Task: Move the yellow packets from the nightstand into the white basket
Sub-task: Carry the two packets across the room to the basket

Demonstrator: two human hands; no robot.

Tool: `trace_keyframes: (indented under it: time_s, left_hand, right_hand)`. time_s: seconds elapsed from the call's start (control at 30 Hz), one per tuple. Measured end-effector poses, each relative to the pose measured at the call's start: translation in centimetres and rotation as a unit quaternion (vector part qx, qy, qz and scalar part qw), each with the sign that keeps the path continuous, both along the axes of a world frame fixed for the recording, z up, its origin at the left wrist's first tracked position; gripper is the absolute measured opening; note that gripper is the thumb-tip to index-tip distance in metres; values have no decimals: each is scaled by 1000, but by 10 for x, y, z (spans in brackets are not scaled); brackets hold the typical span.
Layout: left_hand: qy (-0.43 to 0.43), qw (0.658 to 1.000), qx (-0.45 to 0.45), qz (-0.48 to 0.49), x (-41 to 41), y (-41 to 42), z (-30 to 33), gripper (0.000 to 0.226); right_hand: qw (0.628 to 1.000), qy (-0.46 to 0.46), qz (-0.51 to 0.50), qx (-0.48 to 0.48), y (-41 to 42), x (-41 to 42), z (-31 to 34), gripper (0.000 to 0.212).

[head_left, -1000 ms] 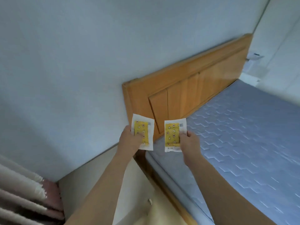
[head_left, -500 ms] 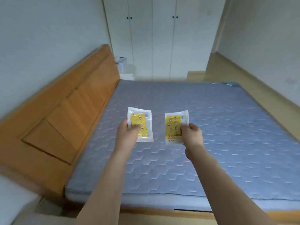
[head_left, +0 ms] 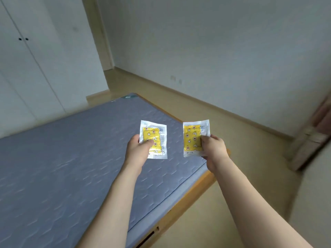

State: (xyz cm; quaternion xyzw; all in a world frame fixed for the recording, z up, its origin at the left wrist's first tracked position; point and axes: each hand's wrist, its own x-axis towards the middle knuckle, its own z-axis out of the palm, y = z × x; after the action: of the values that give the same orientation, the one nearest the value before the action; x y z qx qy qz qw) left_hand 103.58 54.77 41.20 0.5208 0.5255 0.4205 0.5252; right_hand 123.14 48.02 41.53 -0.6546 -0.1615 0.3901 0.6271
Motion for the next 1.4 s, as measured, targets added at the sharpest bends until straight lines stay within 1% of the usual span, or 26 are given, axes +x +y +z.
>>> trace_keyframes:
  time_s: [0.1,0.2,0.33,0.5,0.67,0.8,0.93,1.1,1.2,1.3,1.4]
  left_hand:
    - [-4,998,-10,-59,86,13,1,13]
    - [-1,995,-11,-100,162,29,1,13]
    - [-1,989,-16,-149,269,62,-11,12]
    - [-17,984,-12,-179,399,126,-18,14]
    - [-38,981,-10,-192,530,191,-1,12]
    - [-41,971,-21,-234,640,214,8,14]
    - [-34,960,-24,-277,746,232,1,13]
    - [-30,959,-23,-282,870,269,-12,14]
    - [-26,964,-17,-264,934,308,-2,16]
    - [-33,974,-4,-224,979,350,16,19]
    - [-39,982,15,-183,1005,391,27,17]
  right_hand:
    - [998,14,-57,0,-8,81,-6,15]
    - [994,31,-100,2,-6,143,-11,17]
    - [991,53,-125,-5,10,230,-25,20]
    - [984,55,-167,-2,60,354,-19,21]
    - [980,50,-191,-7,110,472,4,23]
    - [975,32,-218,-18,123,565,13,24]
    - [969,35,-246,-6,135,660,4,23]
    - [968,46,-246,6,176,783,-12,24]
    - [973,39,-229,9,215,856,-4,23]
    - [980,38,-196,22,265,911,8,23]
    - [985,46,-162,28,325,949,7,21]
